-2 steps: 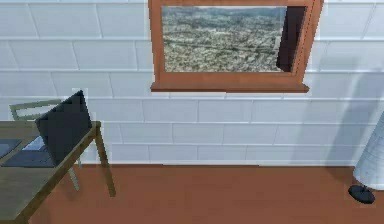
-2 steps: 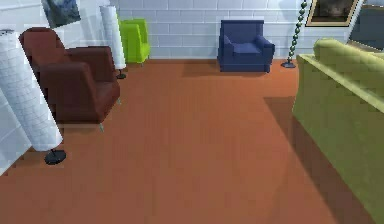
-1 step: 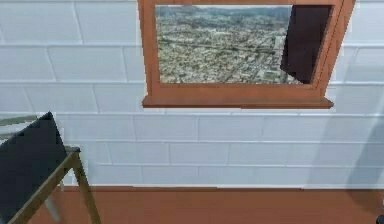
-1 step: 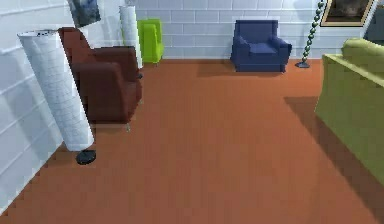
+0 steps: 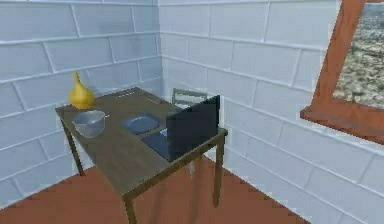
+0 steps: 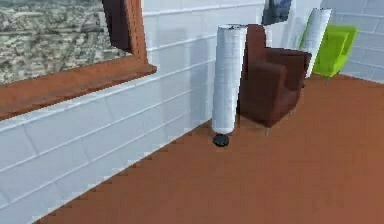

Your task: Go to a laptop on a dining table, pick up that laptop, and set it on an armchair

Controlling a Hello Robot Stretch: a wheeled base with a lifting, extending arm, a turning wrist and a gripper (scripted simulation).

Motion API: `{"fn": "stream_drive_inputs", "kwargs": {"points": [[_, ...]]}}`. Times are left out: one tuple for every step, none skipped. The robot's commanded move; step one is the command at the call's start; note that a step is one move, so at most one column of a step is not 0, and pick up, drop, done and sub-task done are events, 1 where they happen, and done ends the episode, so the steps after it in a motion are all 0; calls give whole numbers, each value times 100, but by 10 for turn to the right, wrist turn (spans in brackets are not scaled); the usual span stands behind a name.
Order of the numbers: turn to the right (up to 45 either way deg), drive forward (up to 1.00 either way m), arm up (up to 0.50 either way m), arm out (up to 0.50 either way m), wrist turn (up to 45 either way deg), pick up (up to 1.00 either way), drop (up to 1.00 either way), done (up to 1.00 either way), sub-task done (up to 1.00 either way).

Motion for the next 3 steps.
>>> {"fn": "stream_drive_inputs", "kwargs": {"points": [[-450, 0, 0, 0, 0, 0, 0, 0, 0], [-450, 0, 0, 0, 0, 0, 0, 0, 0], [450, 0, 0, 0, 0, 0, 0, 0, 0]]}}
